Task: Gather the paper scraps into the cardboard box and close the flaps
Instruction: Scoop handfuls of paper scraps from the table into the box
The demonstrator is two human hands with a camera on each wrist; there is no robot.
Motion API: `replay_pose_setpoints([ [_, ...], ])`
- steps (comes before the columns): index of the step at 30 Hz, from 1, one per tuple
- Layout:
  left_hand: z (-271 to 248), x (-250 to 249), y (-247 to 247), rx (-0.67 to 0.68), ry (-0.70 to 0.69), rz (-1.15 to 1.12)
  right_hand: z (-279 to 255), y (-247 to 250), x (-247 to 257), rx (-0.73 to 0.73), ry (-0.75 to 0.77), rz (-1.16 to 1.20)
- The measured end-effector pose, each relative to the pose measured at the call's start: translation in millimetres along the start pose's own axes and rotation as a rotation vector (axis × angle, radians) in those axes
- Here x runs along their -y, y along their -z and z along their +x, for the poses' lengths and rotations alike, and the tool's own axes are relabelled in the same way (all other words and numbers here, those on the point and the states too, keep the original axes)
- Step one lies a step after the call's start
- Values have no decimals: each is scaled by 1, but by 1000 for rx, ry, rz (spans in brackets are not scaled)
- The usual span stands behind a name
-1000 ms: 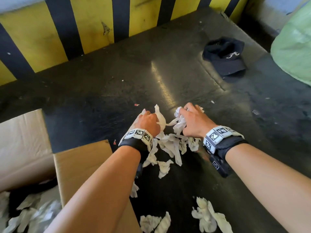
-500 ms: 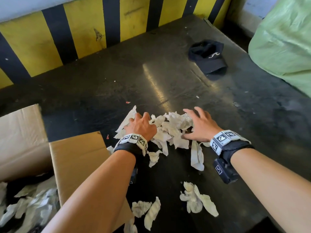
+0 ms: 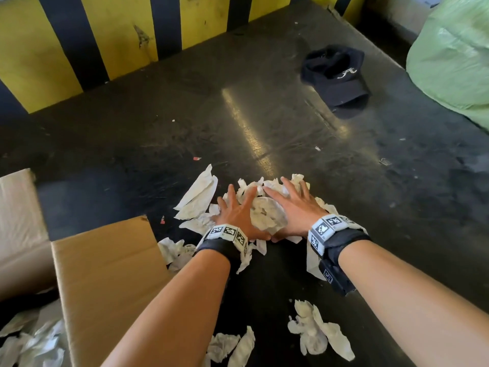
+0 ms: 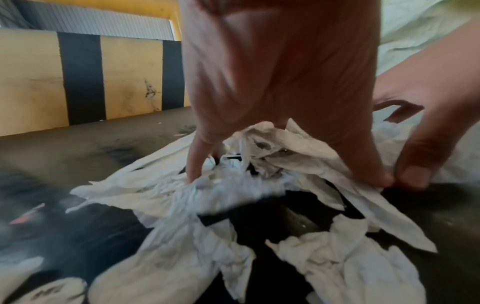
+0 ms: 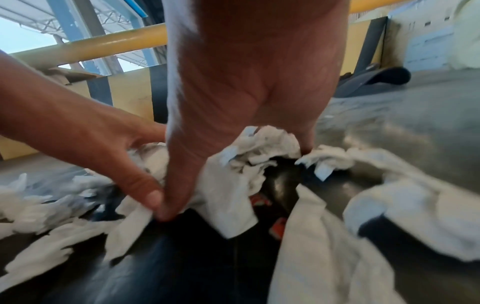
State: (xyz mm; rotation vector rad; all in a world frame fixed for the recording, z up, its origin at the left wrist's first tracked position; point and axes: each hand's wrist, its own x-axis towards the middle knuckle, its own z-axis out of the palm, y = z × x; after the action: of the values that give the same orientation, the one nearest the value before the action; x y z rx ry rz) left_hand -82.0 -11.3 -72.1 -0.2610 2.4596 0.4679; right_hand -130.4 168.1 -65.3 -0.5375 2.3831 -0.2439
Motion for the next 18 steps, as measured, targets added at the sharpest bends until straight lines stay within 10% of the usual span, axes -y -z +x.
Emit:
replay_pose_setpoints([
  [18,-6,-5,-2,-220,-163,-25,-24,-1,26,-225,68,253],
])
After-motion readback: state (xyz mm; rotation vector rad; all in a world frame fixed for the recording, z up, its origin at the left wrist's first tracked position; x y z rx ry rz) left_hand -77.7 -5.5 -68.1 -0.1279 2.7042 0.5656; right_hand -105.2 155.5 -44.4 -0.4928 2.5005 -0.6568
